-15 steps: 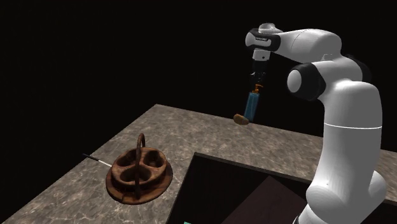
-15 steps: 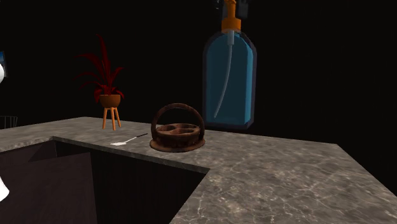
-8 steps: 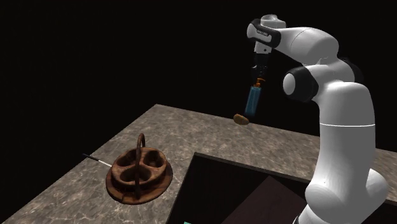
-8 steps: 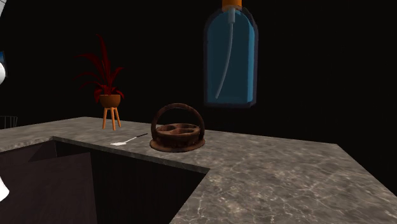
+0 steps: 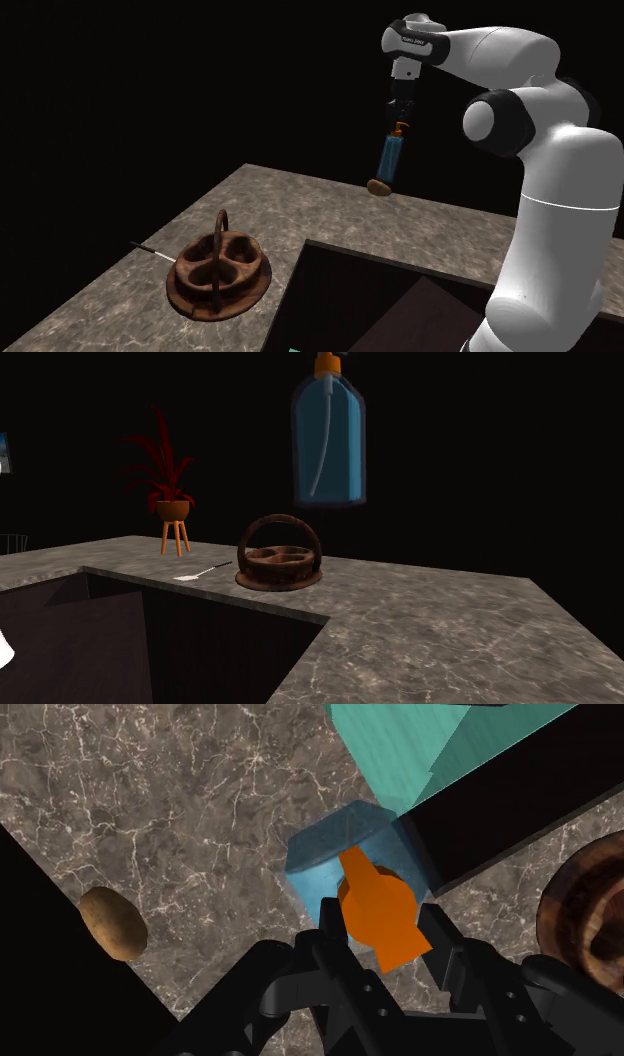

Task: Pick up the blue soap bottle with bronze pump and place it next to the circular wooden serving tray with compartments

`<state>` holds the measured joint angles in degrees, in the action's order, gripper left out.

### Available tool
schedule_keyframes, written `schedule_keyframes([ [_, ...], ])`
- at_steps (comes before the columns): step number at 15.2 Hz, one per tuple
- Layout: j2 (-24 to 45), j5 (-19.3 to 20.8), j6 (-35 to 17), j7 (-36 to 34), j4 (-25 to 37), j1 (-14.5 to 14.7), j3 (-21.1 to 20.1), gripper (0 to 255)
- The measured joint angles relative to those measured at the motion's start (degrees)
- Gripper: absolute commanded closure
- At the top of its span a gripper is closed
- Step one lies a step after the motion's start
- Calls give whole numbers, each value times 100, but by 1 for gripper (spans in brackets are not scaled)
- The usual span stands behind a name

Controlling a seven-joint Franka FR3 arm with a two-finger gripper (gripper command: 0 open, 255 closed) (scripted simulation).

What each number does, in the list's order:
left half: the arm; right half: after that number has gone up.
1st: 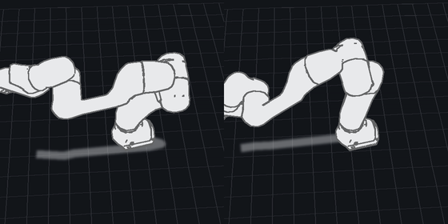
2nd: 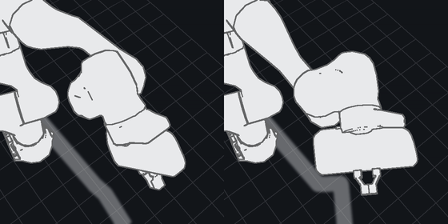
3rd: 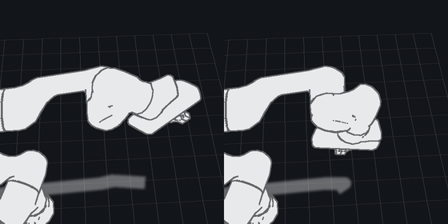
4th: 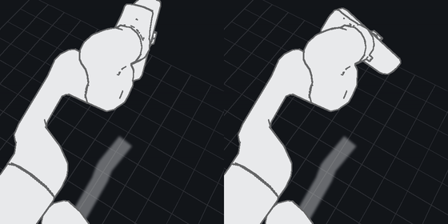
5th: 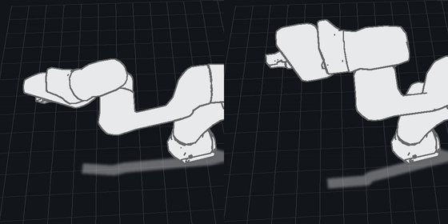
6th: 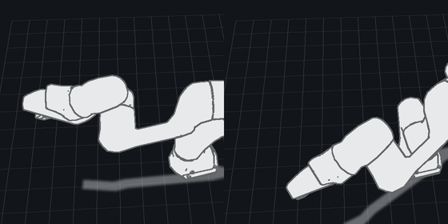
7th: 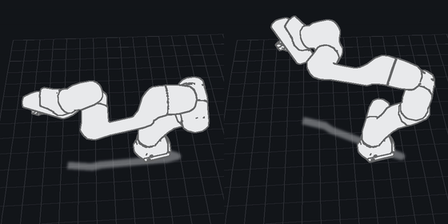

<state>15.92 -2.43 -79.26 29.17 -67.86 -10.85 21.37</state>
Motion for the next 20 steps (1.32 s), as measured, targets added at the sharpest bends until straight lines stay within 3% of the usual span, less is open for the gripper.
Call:
schedule_keyframes([
  [6, -936, 313, -289, -855, -1202, 661, -298, 255],
  [11, -1458, 434, -379, -1573, -1817, 1074, -619, 255],
  [20, -1975, 425, -449, -2883, -2433, 1710, -1281, 255],
])
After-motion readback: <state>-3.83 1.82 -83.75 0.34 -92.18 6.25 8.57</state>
